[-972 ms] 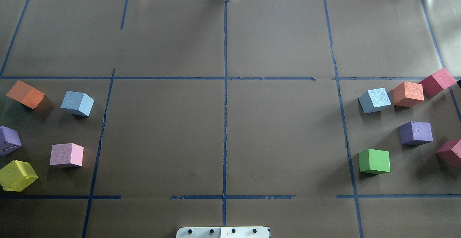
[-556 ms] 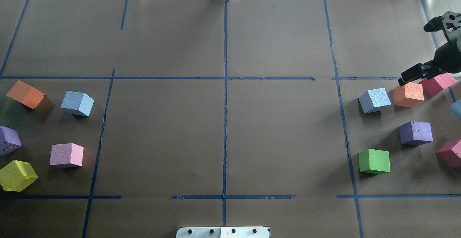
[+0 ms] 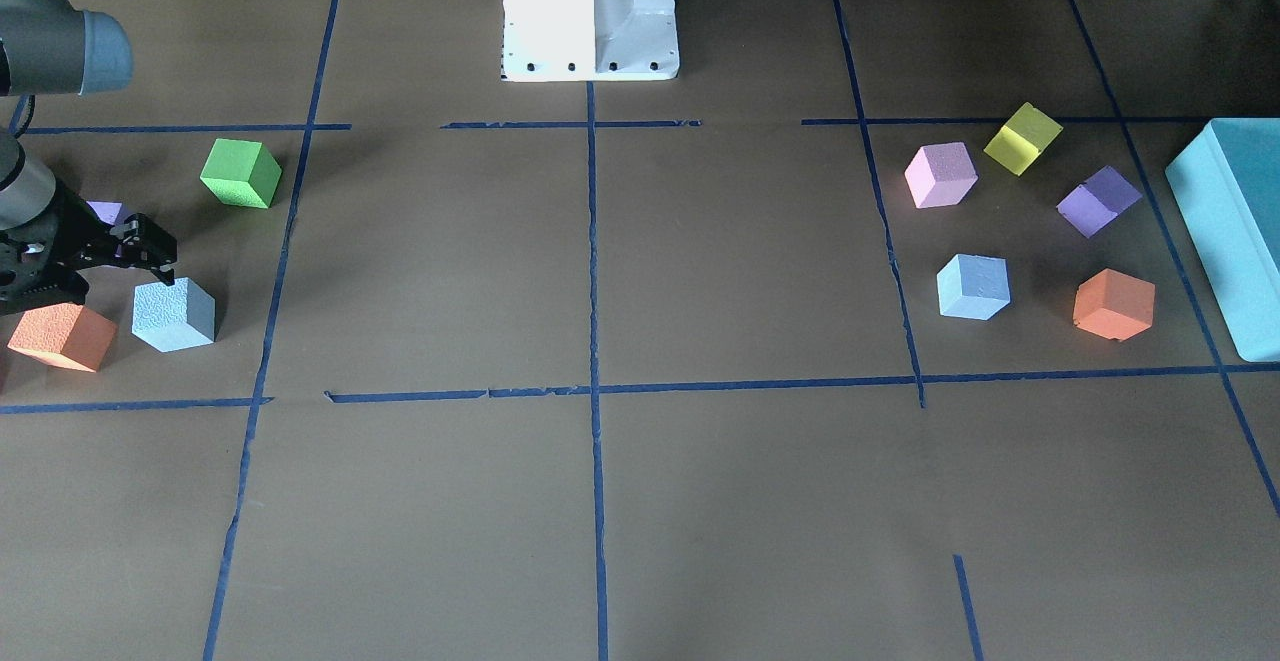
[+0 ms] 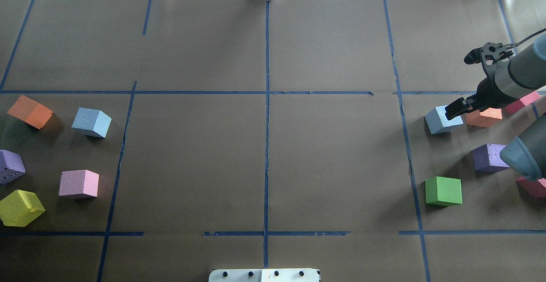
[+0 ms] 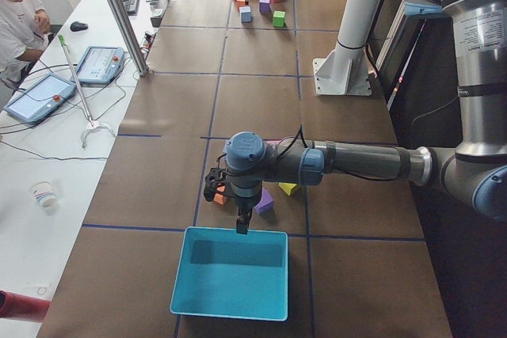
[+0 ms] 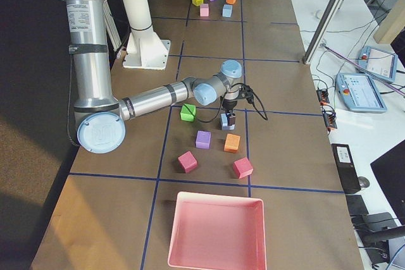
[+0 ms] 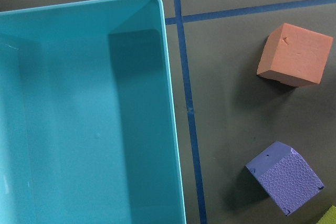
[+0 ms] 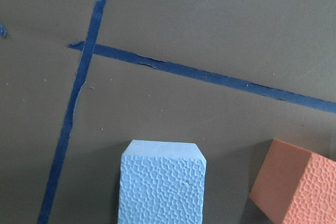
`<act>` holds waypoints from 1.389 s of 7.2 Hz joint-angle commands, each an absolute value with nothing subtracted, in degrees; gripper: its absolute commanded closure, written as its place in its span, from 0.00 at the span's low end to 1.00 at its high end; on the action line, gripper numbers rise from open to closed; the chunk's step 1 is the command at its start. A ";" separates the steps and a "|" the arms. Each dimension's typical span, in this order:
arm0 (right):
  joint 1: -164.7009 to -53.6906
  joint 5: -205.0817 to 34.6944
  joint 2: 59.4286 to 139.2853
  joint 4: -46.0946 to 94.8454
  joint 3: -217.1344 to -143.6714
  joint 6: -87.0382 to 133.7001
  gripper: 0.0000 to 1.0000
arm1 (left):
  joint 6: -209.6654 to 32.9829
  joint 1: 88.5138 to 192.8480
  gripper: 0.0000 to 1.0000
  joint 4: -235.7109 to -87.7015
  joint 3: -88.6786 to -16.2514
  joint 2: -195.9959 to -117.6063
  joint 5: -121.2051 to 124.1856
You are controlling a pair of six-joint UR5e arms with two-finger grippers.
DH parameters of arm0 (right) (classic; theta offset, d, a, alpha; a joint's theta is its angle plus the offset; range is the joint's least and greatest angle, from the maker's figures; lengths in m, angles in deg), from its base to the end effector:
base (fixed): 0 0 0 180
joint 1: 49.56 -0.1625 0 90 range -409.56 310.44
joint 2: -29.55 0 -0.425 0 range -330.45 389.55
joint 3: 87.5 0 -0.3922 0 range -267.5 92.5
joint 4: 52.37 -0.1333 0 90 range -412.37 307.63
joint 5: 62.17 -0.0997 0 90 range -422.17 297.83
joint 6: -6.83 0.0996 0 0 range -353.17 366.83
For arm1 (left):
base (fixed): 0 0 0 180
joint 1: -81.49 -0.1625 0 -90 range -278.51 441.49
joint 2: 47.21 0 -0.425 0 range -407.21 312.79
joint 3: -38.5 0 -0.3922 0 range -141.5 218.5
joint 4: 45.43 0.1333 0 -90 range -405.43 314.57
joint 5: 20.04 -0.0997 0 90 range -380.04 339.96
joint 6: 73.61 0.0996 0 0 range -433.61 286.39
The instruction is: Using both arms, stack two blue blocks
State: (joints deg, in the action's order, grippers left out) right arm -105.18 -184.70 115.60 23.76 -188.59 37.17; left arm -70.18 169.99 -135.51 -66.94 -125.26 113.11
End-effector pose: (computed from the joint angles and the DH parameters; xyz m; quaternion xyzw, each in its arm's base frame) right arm -0.2368 -0.4873 0.5100 0.0573 -0.3574 -0.1026 0.9265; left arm -0.0545 -0.4091 0.6207 0.0352 0.3670 0.0514 0.9281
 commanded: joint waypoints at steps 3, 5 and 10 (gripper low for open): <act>-103.44 -184.60 114.46 23.22 -186.21 37.24 0.00 | -70.18 169.99 0.00 -135.51 -66.88 -125.17 113.11; -103.09 -184.60 113.49 23.21 -184.71 37.15 0.00 | -70.18 169.99 0.00 -135.51 -66.96 -124.73 113.11; -101.16 -184.69 110.41 21.81 -179.43 37.15 0.76 | -70.18 169.99 0.00 -135.51 -66.61 -124.73 113.11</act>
